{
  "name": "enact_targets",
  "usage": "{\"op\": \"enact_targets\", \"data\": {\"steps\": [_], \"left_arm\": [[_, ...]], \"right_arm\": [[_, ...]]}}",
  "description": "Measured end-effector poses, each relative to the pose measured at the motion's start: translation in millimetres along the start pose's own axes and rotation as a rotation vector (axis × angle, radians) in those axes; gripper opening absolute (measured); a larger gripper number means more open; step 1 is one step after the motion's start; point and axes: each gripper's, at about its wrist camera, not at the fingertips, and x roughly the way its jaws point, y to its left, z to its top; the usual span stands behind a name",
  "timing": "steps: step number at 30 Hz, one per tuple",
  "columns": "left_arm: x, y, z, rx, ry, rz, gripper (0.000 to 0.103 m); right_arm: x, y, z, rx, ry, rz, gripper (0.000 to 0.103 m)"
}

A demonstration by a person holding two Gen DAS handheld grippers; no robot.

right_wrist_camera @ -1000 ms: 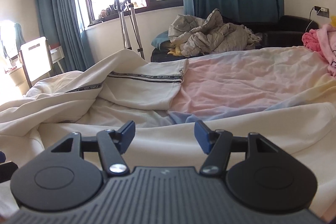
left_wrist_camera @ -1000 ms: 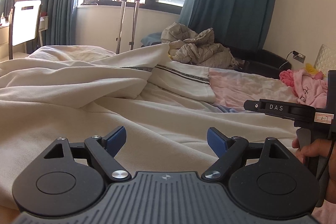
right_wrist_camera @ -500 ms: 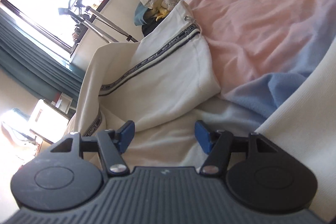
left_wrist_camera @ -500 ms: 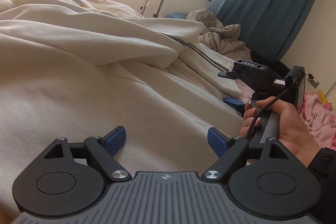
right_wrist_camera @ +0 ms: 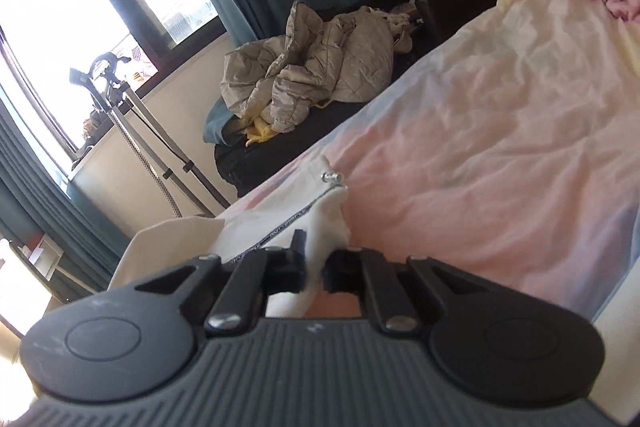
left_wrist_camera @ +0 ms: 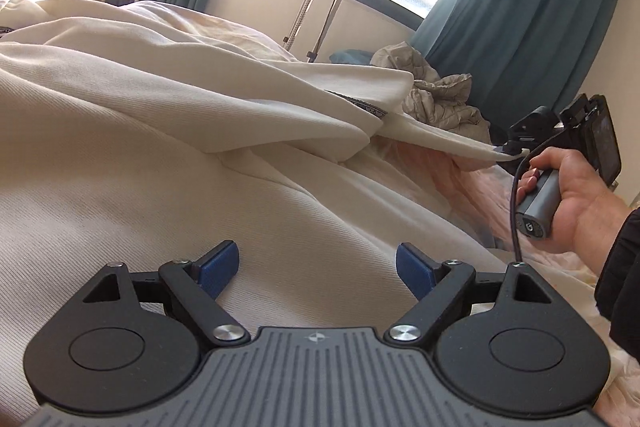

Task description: Fold clothes

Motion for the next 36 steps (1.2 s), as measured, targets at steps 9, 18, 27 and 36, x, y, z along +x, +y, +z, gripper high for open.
{"op": "enact_targets", "data": {"steps": [9,18,27,36], "left_arm": [[-4.9,-4.1,3.2,0.029,-0.048,-0.025,0.088],[-1.0,-3.8,4.4,0.042,-0.074,-0.013,0.088],[3.4,-9.2,6.9,0.066,-0.082,0.017,0.088],[3.7,-11.9,5.6,0.088,-0.084,0.024,0.088]], "right_arm": [[-42.8,-99.3,114.3,-0.044,-0.147,-0.293,0.007],[-21.2,-187.8,97.4,0.063,0.122,-0.452,0.007],[-54.8,-123.3,184.7,-0.062,-0.162,-0.304,0.007],[-44.0,-284.2,70.7,0.131,0.100,-0.419,0.009]]}}
